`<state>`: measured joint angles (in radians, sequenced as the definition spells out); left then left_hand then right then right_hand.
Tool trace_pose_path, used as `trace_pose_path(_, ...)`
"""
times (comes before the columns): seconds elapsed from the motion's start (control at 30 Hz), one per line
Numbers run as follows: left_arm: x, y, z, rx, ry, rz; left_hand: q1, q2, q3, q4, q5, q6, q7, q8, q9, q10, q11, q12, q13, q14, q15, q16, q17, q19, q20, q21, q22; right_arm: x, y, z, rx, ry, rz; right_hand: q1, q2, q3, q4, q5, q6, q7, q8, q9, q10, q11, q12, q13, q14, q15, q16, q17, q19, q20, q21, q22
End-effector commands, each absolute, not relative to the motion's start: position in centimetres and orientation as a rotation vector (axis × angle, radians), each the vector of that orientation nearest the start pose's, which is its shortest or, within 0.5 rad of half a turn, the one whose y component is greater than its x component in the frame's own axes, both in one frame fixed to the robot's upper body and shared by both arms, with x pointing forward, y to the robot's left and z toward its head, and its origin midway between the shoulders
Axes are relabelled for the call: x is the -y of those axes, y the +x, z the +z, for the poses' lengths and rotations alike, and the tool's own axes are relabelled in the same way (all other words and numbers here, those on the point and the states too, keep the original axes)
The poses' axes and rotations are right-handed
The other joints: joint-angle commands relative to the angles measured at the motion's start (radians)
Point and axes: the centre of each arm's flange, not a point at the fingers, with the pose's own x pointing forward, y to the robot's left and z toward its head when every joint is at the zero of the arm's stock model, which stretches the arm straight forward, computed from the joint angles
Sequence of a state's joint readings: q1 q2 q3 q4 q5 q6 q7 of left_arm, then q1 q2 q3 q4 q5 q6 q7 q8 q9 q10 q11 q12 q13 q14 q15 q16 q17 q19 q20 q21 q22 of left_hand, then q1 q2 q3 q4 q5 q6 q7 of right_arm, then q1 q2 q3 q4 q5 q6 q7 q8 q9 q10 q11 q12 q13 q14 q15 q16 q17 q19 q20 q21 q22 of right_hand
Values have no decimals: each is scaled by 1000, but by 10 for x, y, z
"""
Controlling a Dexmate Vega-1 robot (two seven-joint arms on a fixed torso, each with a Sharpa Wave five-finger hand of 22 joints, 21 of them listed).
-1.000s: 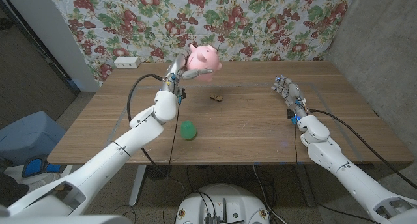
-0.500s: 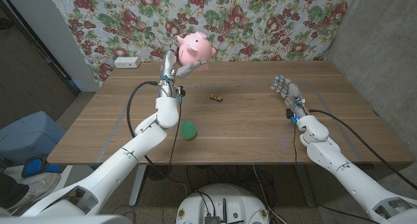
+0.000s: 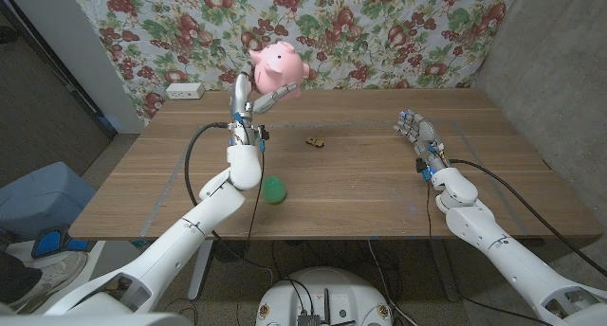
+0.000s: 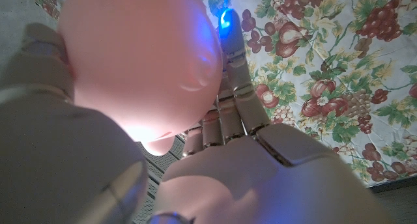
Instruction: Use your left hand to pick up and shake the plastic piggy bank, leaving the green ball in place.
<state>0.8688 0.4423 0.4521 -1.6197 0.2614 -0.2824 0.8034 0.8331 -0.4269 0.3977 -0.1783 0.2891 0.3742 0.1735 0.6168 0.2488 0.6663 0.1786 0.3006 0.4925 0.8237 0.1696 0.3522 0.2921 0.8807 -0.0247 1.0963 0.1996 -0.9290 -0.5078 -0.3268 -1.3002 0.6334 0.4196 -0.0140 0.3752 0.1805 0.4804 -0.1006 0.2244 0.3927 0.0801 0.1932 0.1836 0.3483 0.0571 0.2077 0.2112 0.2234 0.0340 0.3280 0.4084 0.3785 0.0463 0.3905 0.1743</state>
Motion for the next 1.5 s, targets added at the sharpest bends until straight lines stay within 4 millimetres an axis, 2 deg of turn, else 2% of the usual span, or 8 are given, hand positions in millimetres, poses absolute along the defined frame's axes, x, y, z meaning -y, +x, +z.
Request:
trace_pose_path(0.03, -202, 551, 53, 1142, 386, 363, 477, 473, 22, 3, 6, 442, -233, 20, 13, 367, -359, -3, 6, 359, -411, 6, 3, -110, -164, 11, -1, 312, 635, -54, 659, 66, 128, -6, -4, 9, -2, 0, 8, -3, 3, 5, 5, 4, 4, 2, 10, 0, -5, 2, 6, 4, -2, 6)
trace_pose_path(0.37, -193, 558, 66, 905, 635, 230, 477, 471, 23, 3, 7, 442, -234, 20, 16, 370, -361, -6, 9, 357, -411, 3, 3, -116, -163, 19, -3, 312, 634, -55, 662, 67, 127, -6, -4, 9, -2, 0, 8, -2, 3, 6, 6, 4, 4, 2, 11, 1, -5, 2, 6, 4, -4, 6)
trace_pose_path(0.63, -186, 561, 70, 798, 775, 158, 477, 471, 24, 3, 8, 443, -230, 20, 15, 370, -359, -9, 10, 357, -411, 3, 3, -120, -162, 24, -4, 313, 633, -56, 660, 73, 125, -6, -4, 9, -2, 0, 8, -2, 3, 6, 4, 4, 4, 2, 10, 0, -6, 2, 7, 4, -6, 6)
trace_pose_path(1.5, -180, 559, 71, 792, 802, 155, 482, 467, 31, 1, 11, 441, -231, 17, 17, 373, -357, -20, 16, 359, -411, 0, 3, -135, -162, 48, -8, 318, 632, -59, 658, 79, 126, -7, -4, 9, -2, 0, 9, -1, 3, 6, 6, 5, 4, 2, 11, 1, -7, 1, 8, 6, -10, 6)
